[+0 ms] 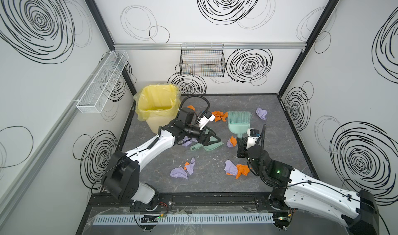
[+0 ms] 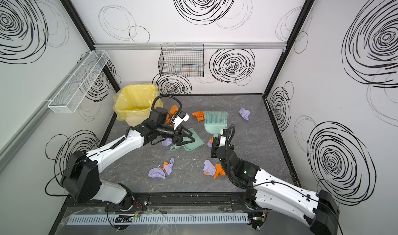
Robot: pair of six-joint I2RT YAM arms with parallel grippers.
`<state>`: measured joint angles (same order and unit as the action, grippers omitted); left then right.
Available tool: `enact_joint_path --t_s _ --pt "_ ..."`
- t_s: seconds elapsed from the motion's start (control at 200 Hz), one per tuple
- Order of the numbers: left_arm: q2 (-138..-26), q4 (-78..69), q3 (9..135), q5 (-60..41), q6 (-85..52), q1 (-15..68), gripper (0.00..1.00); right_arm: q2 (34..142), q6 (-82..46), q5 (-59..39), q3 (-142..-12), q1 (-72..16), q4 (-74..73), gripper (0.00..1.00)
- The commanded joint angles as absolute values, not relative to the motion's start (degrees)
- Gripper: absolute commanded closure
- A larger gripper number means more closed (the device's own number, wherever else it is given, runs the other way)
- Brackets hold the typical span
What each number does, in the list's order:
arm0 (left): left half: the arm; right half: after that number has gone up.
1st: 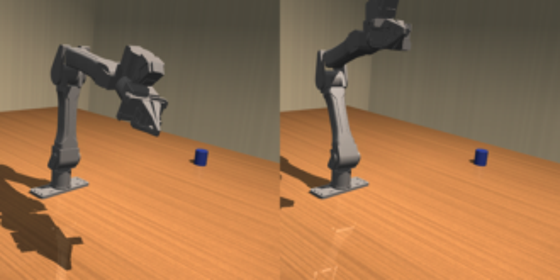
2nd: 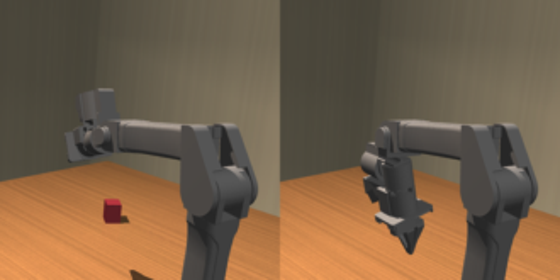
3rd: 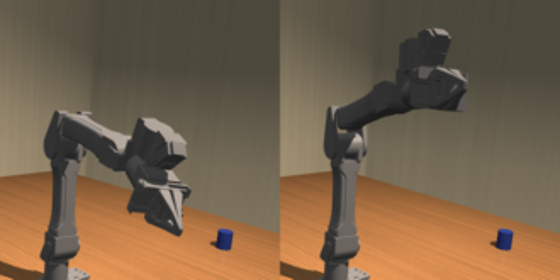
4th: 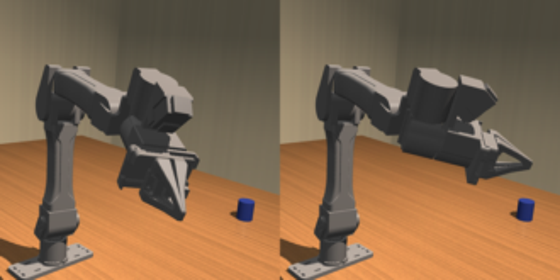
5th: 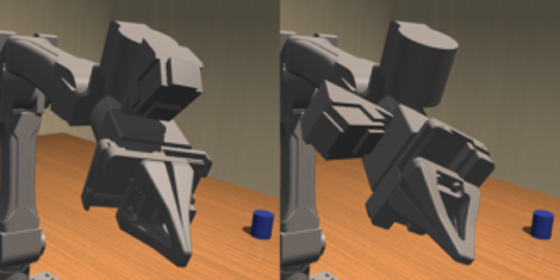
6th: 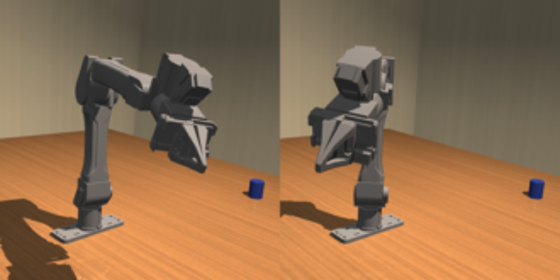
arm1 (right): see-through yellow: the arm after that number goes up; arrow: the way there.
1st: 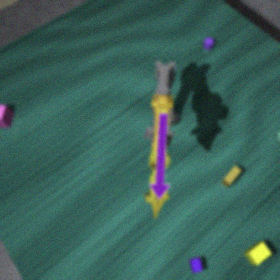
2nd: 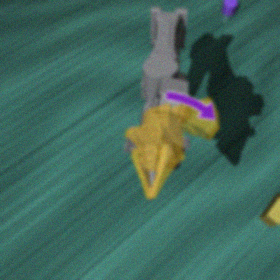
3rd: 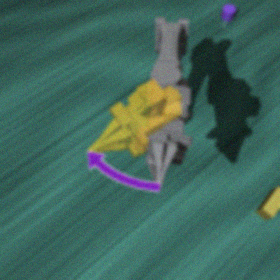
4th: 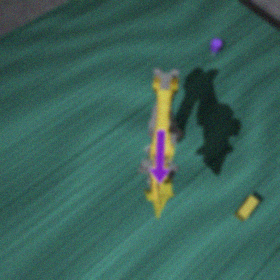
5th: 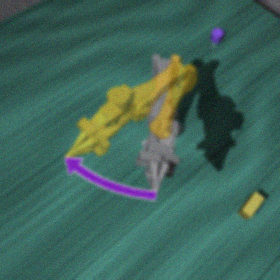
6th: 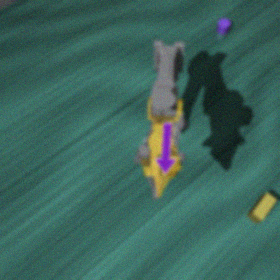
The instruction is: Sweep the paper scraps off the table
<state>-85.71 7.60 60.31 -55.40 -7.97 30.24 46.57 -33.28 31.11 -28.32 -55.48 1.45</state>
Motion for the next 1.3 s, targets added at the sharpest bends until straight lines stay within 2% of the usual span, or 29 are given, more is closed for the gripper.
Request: enact_joint_path --t_s 0.0,0.515,0.745,1.036,1.221,1.296 --pt "-87.6 6.4 62.1 -54.5 -8.7 31.5 0.16 48.1 -34.6 33.5 -28.9 -57.0 -3.1 0.90" --pt "-89.4 1.4 62.2 -51.4 -11.2 30.1 0.16 56.9 -36.5 36.2 -31.5 -64.8 -7.9 0.90" --pt "-90.2 -3.8 62.0 -51.5 -15.3 29.3 0.22 59.4 -36.9 37.3 -32.7 -66.7 -8.7 0.90" --pt "-87.8 -8.6 59.1 -52.2 -18.0 28.0 0.36 61.7 -37.4 37.6 -33.0 -67.5 -10.7 0.90" --pt "-87.1 -10.4 58.1 -54.4 -19.3 27.4 0.58 62.4 -37.4 38.6 -33.7 -67.8 -11.3 0.90" --pt "-87.2 -10.9 58.1 -55.1 -20.0 27.2 0.62 62.6 -37.3 39.2 -34.0 -67.9 -11.4 0.90"
